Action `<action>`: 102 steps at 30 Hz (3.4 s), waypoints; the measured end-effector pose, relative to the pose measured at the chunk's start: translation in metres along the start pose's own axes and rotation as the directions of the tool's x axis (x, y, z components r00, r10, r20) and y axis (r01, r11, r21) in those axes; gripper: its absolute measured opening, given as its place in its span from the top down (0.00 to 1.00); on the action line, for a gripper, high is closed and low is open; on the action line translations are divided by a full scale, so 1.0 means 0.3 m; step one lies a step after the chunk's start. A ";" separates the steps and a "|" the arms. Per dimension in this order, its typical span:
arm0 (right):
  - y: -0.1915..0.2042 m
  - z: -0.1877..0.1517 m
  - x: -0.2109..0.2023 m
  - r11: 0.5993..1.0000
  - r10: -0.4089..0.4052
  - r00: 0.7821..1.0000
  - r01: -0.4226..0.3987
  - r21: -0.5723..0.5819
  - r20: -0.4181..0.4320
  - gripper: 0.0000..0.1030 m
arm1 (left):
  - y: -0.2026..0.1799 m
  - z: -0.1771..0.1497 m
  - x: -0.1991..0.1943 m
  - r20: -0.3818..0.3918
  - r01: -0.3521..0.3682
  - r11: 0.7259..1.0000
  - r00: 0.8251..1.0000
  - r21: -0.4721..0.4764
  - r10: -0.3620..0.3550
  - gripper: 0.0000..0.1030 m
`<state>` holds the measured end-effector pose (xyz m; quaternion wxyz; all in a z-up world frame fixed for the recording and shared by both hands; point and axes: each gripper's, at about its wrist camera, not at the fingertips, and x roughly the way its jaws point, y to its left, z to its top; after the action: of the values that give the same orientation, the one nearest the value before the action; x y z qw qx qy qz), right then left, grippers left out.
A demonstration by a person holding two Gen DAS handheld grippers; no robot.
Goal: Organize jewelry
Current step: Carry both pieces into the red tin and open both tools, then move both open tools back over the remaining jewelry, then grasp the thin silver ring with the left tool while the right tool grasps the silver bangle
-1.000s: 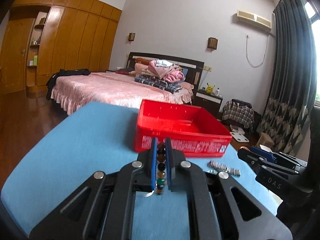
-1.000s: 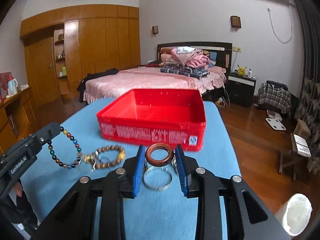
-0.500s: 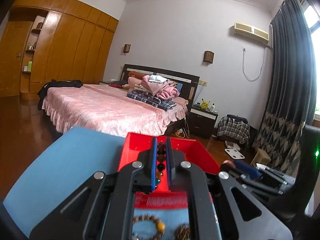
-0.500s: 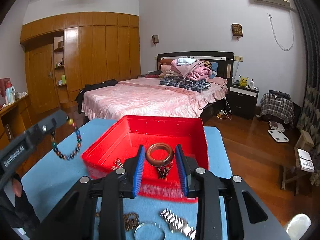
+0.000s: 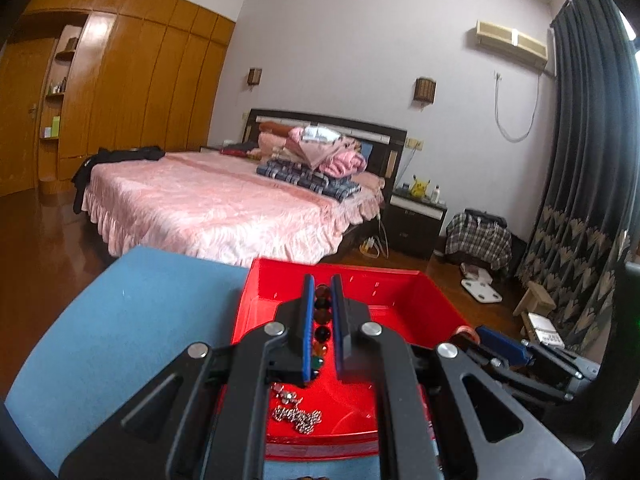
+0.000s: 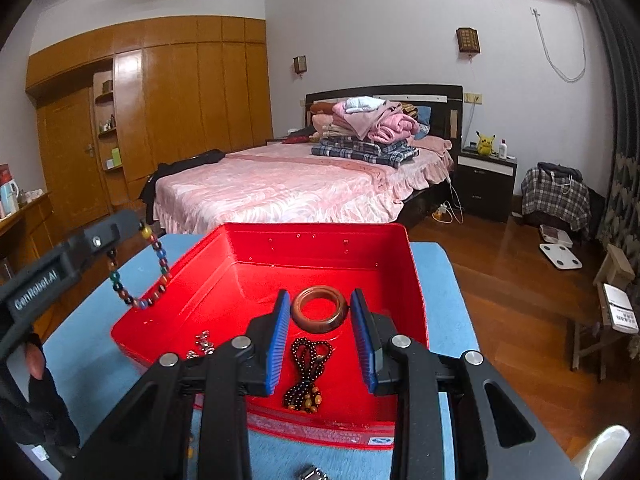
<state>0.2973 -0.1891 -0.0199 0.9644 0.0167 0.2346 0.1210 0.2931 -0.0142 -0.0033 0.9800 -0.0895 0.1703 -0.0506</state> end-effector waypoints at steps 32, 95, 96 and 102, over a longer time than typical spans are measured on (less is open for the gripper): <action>0.000 -0.240 -0.306 0.998 -0.046 0.999 0.046 0.052 -0.005 0.20 | 0.193 -0.215 -0.329 -0.157 -0.127 0.991 0.979 0.035 0.131 0.15; 0.058 -0.361 -0.206 1.000 0.002 0.964 -0.004 -0.008 -0.265 0.38 | 0.079 -0.368 -0.284 -0.308 -0.127 0.991 0.942 0.047 0.135 0.53; 0.057 -0.362 -0.198 1.000 0.001 0.960 -0.003 -0.007 -0.279 0.38 | 0.083 -0.367 -0.287 -0.308 -0.126 0.991 0.942 0.047 0.135 0.53; 0.059 -0.362 -0.179 1.000 0.000 0.950 -0.004 -0.012 -0.313 0.38 | 0.084 -0.367 -0.285 -0.307 -0.126 0.991 0.942 0.047 0.135 0.53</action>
<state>0.1976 -0.1874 -0.0909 0.9150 -0.0087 0.3837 0.1245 0.1769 0.0043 -0.0823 0.9435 -0.0557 0.3268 -0.0014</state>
